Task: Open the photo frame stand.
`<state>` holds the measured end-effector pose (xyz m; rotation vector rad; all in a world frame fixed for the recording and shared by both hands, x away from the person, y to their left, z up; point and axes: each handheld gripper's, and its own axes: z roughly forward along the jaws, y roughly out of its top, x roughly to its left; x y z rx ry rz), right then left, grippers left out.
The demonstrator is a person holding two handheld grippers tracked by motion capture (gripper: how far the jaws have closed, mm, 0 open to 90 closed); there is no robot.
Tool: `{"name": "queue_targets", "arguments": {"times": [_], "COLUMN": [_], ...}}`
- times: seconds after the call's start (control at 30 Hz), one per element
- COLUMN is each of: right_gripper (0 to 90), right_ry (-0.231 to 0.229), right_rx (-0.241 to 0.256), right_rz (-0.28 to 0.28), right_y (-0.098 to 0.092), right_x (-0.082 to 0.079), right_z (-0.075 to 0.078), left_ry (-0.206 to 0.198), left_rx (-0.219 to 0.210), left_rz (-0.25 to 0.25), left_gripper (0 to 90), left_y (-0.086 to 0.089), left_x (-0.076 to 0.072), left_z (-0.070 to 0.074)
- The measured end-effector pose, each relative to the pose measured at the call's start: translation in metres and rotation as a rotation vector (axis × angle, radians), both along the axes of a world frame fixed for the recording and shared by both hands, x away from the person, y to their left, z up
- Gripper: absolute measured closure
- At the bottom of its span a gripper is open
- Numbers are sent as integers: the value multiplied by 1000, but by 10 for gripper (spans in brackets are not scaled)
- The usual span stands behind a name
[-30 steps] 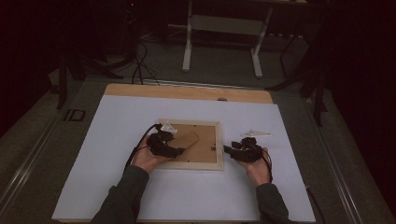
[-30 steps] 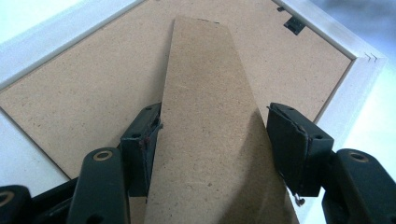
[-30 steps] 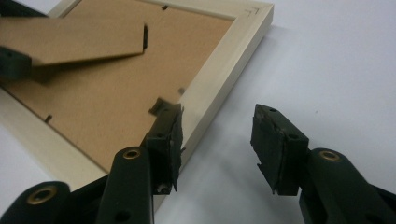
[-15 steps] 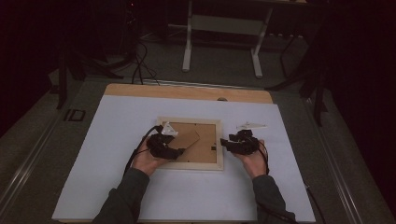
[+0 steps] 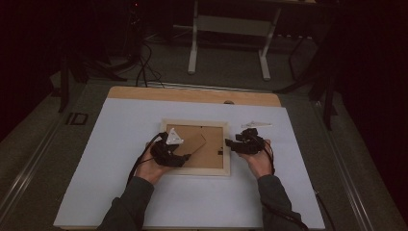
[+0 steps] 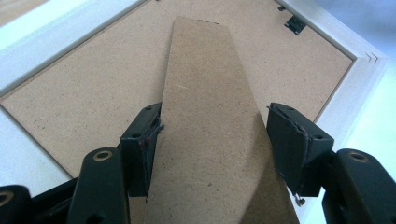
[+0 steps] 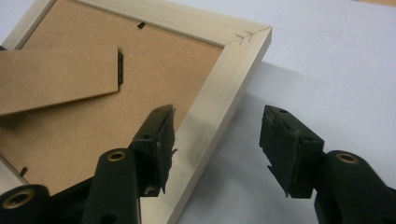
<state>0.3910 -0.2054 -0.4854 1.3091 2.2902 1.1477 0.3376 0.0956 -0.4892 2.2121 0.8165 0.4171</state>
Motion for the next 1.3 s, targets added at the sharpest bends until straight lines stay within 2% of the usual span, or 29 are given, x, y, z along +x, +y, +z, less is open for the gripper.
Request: {"name": "queue_targets", "arguments": {"times": [0.37, 0.63, 0.73, 0.83, 0.97, 1.03, 1.1, 1.3], "right_gripper": [366, 337, 326, 329, 370, 397, 432, 520], "right_ry": [24, 65, 82, 97, 122, 113, 116, 108], "right_rx": [26, 51, 94, 121, 163, 182, 214, 266], "right_rz": [3, 10, 24, 22, 40, 39, 24, -5], "right_y": [8, 14, 16, 15, 13, 11, 8, 1], "right_x": [14, 24, 31, 36, 40, 40, 40, 36], "right_z": [3, -1, -4, -3, -2, 0, 1, -1], "left_ry": [-76, -122, -162, -167, -200, -203, -189, -159], "left_rx": [23, 28, 36, 35, 30, 16, 1, -23], "left_rz": [-17, -11, -25, -20, -19, -20, -25, -18], "left_gripper": [402, 402, 403, 403, 403, 403, 403, 403], "left_y": [-3, -3, -4, -3, -1, 0, 2, 4], "left_x": [-6, -7, -9, -6, -6, -6, -4, -3], "left_z": [2, 2, 4, 4, 5, 5, 5, 5]}}
